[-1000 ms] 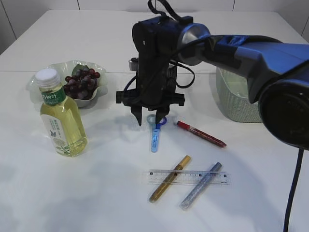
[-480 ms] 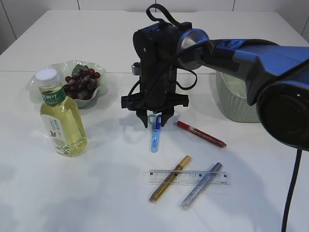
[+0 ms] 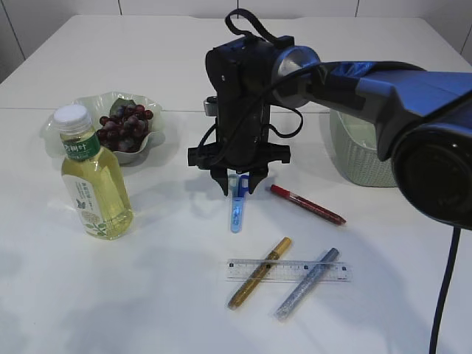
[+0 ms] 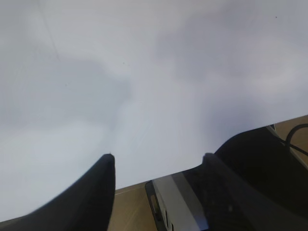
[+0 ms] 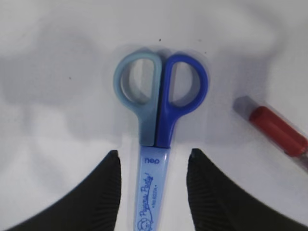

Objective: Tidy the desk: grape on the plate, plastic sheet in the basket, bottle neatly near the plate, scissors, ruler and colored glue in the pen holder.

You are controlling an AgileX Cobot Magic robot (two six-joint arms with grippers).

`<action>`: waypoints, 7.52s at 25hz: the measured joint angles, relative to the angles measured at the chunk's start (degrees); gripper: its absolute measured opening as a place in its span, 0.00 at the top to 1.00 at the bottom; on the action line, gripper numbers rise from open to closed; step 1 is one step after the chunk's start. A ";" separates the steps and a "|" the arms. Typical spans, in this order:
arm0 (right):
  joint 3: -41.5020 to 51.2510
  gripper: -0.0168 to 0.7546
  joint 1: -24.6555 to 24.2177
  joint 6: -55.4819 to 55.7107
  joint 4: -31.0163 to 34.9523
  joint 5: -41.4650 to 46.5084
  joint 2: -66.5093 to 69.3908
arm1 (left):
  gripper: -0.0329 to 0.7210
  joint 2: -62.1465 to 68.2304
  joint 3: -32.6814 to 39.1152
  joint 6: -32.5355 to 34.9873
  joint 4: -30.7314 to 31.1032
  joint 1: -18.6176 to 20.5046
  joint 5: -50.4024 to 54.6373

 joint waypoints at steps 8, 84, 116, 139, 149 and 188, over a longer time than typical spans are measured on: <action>0.00 0.50 0.00 0.00 -0.11 0.00 0.66 | 0.41 0.00 0.00 0.00 0.00 0.00 0.00; -0.72 0.76 -22.33 -44.91 33.52 -3.50 -13.32 | 0.41 0.00 0.00 0.00 0.00 0.00 0.07; -0.86 0.75 -22.45 -113.01 82.84 -32.45 2.30 | 0.41 0.00 0.00 0.00 0.00 0.00 3.47; -0.86 0.62 -22.45 -106.48 78.49 -32.22 1.05 | 0.41 0.00 0.00 0.00 0.00 0.00 4.91; -0.86 0.62 -22.45 -52.47 29.40 -15.26 -15.92 | 0.41 0.00 0.00 0.00 0.00 0.00 5.00; 49.81 0.62 4.55 -59.33 1.03 -8.58 -35.41 | 0.41 0.00 0.00 0.00 0.82 0.00 2.75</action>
